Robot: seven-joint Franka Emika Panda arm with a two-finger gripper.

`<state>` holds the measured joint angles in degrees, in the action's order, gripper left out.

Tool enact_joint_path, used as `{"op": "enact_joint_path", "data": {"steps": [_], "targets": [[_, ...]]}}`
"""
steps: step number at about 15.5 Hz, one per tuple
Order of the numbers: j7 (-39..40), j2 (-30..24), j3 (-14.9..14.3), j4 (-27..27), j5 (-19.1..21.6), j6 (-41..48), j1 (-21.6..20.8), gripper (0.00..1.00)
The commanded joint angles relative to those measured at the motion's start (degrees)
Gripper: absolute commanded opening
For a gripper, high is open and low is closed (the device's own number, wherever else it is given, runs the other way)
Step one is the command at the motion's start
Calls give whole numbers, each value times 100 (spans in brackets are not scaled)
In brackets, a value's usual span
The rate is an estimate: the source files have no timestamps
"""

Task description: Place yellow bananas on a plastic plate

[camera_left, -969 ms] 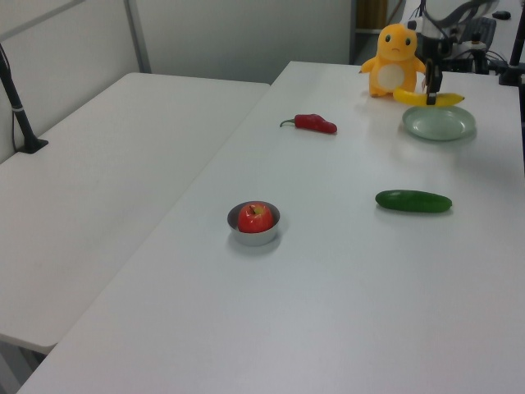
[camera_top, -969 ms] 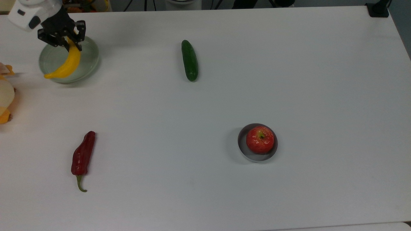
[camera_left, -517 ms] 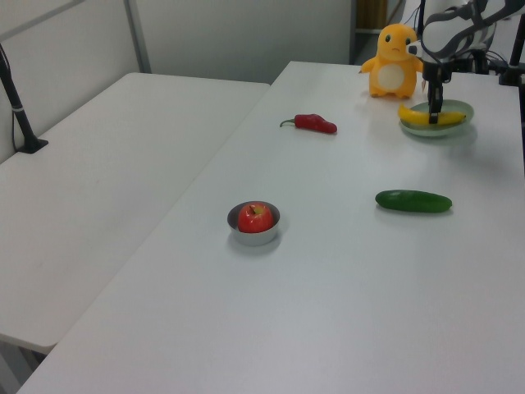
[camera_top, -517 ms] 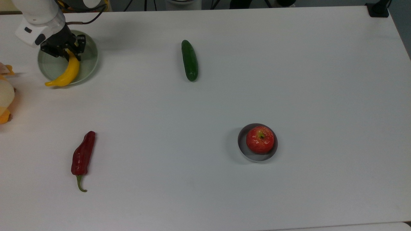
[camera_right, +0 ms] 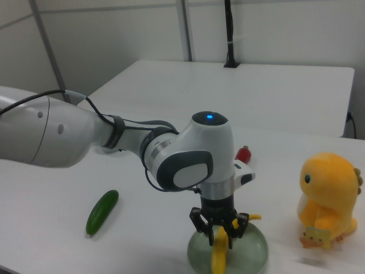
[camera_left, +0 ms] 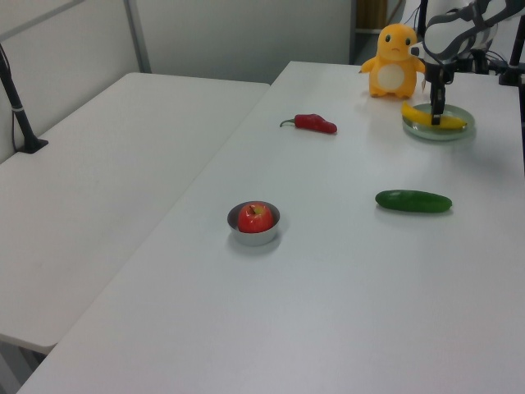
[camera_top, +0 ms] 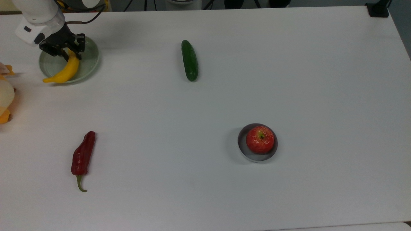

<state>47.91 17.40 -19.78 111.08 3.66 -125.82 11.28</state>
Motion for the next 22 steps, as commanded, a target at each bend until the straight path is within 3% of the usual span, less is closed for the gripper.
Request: {"op": "enact_joint_path", "data": {"steps": [1,7,15,19,22], "targets": [[-1,-412,-26,142,-67,189,23,100],[-299,-1221,-26,-164,143,1427,-12,100],[-2090,-1845,71,-1448,600,3405,-258,100],[-3049,-1978,492,-2177,601,4249,-389,100],[-3787,-2056,896,-2398,575,4303,-486,100]]}}
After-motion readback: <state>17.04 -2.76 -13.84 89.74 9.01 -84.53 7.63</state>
